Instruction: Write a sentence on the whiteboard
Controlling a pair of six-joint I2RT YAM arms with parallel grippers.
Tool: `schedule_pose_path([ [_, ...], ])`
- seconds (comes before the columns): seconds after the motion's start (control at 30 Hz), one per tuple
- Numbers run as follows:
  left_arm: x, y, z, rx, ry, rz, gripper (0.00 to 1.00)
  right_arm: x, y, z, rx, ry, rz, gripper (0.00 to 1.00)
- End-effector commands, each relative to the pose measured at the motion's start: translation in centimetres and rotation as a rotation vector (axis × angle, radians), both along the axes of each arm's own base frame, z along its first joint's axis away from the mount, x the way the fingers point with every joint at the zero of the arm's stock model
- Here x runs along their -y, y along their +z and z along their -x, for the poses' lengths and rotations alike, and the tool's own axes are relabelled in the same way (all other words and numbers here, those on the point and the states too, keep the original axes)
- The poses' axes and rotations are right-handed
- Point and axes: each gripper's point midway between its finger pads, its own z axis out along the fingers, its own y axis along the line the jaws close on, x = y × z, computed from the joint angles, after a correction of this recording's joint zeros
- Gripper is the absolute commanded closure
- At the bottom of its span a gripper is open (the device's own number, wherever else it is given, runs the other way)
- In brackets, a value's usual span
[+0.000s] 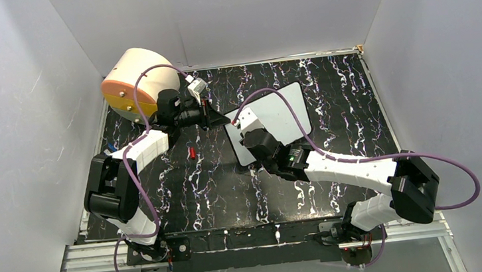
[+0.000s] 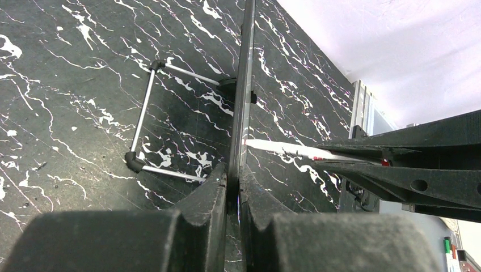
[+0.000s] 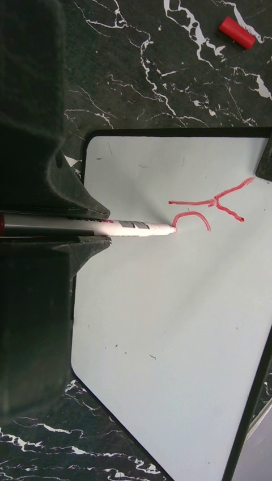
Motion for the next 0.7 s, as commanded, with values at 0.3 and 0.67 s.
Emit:
schedule_pose_path([
  [0.3,-0.3,0.7,-0.2,0.031,0.017,-0.027,1.0,-0.2,2.9,-1.6,0.111,-0.052,-0.079,1.0],
  [0.67,-0.2,0.7,-0.2,0.029,0.01,-0.027,1.0,-1.4,3.3,-1.7,0.114,-0.016,-0.104,1.0],
])
